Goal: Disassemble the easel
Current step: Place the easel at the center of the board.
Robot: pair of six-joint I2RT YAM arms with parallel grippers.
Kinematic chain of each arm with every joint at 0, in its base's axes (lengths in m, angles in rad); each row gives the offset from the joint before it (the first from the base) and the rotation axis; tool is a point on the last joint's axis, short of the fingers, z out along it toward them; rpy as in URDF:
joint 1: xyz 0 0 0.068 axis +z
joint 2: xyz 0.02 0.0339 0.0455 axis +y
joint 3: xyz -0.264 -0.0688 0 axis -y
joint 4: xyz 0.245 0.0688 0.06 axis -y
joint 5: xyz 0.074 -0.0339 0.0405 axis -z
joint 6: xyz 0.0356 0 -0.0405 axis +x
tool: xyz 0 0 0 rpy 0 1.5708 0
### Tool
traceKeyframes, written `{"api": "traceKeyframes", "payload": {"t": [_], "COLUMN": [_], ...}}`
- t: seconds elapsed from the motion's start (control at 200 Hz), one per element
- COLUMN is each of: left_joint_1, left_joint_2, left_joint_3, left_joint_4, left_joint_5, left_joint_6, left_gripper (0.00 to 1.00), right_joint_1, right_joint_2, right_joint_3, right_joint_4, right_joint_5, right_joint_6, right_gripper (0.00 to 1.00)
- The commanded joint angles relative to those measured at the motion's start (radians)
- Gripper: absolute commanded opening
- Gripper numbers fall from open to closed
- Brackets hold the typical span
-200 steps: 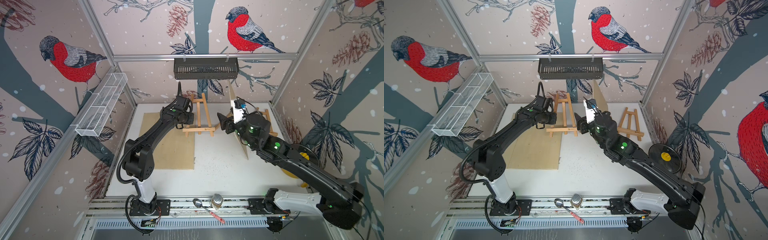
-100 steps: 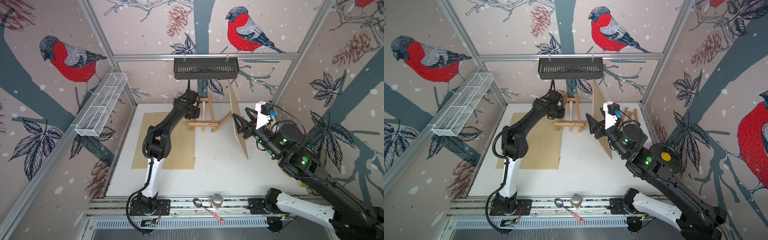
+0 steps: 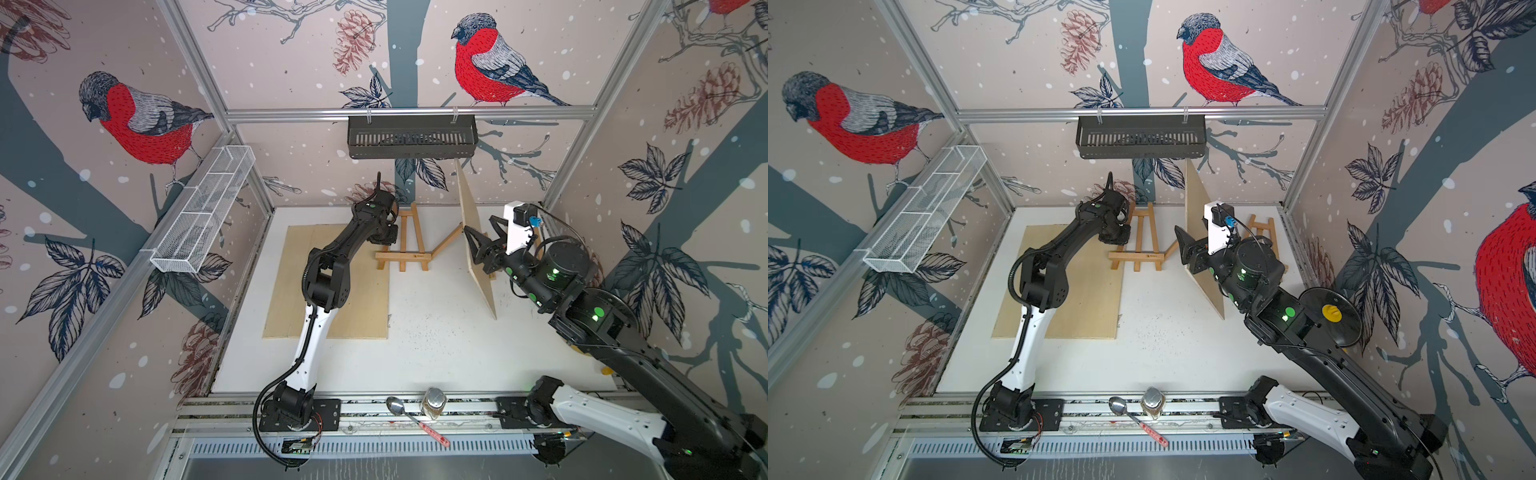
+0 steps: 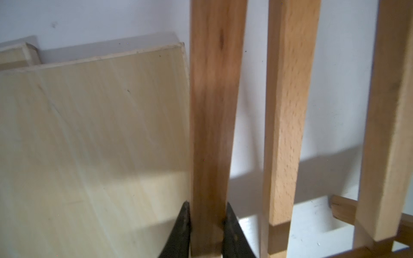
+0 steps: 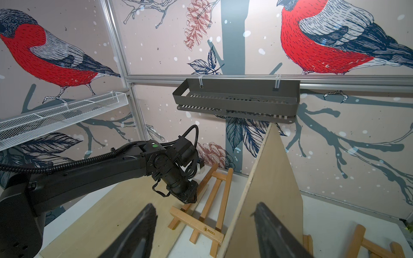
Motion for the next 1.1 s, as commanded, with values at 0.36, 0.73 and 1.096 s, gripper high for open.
{"api": "traceKeyframes", "payload": {"t": [0.36,0.73,1.096], "left_joint_1": [0.002,-0.006,-0.011], "left_joint_2": [0.051,0.048,0.013], "left_joint_3": [0.004,0.001,-0.05], "left_joint_4": [0.041,0.041,0.052], "left_joint_5": [0.11,0.128,0.129], "left_joint_6": [0.007,0.01,0.009], "left_gripper": [0.05,0.05,0.05], "right_joint_1": [-0.057,-0.439,-0.918], "right_joint_2": [-0.005,-0.049,0.213], "right_joint_3": [-0.013,-0.029,-0.235], "right_joint_4": [0.005,-0.093,-0.022], "right_joint_5": [0.0,-0.036,-0.684], "right_joint_6": [0.021,0.112,0.19], "right_gripper": [0.71,0.71,0.6]}}
